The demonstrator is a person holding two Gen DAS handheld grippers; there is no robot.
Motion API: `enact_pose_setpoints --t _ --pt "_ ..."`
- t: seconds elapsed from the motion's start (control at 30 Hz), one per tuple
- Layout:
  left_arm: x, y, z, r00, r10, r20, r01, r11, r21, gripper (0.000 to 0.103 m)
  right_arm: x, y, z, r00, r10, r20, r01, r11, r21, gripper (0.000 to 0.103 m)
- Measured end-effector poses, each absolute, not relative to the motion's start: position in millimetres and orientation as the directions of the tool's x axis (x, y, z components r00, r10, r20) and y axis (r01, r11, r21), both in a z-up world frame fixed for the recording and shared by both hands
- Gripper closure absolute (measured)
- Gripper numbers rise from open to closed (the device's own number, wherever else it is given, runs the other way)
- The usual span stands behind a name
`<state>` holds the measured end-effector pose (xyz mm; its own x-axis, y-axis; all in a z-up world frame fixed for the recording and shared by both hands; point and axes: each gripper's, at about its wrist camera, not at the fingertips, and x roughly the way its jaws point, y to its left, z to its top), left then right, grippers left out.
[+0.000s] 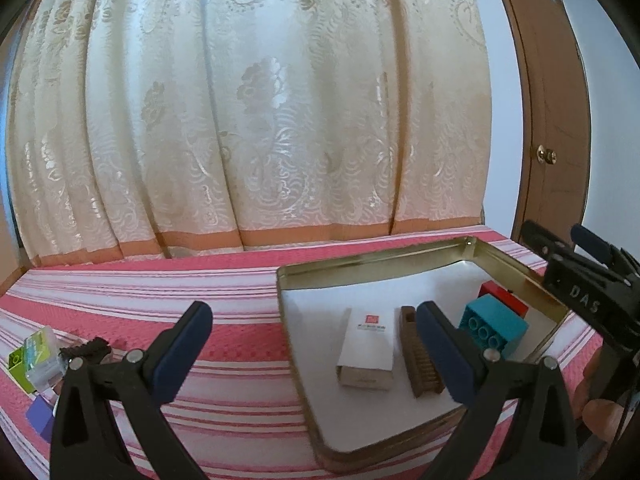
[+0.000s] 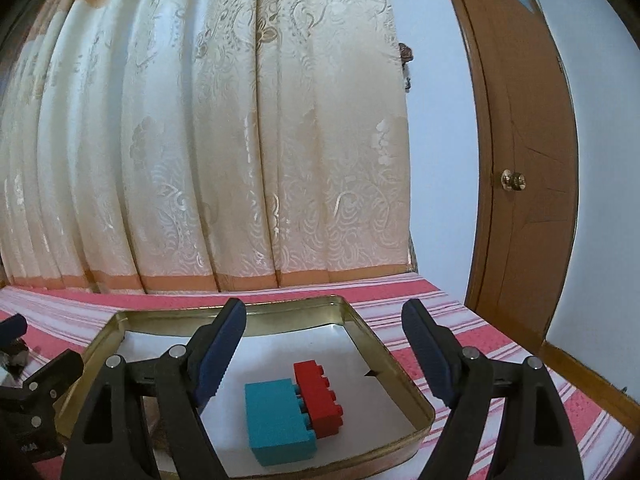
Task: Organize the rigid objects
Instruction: 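Open both grippers to drop the red brick and brown comb in the tray, then move both tools back from the tray toward the remaining objects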
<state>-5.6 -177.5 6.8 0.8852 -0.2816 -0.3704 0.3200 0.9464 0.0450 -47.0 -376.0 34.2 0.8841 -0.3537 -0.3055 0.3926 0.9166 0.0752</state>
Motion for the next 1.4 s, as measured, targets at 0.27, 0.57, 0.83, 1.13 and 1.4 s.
enact_pose_setpoints --t 0.27,0.57,0.83,1.13,1.4 --pt "-1 -144 5 0.871 -0.278 -0.405 0.301 0.953 -0.005 0.000 -59 -370 33 0.879 -0.345 -0.328 0.406 0.903 0.138 0.021" --pt "0 -112 6 0.873 -0.253 -0.418 0.277 0.961 -0.003 0.000 -65 -349 33 0.883 -0.341 -0.324 0.396 0.910 0.122 0.021" --pt "0 -85 5 0.865 -0.231 -0.446 0.263 0.965 0.011 0.000 -65 -311 35 0.904 -0.258 -0.340 0.324 0.933 0.155 0.021" --pt "3 -31 0 0.830 -0.196 -0.522 0.220 0.975 -0.018 0.000 -56 -249 34 0.918 -0.113 -0.380 0.203 0.957 0.207 0.021" --pt "8 31 -11 0.770 -0.178 -0.612 0.178 0.982 -0.061 0.000 -36 -192 29 0.894 0.043 -0.445 0.076 0.966 0.246 0.021"
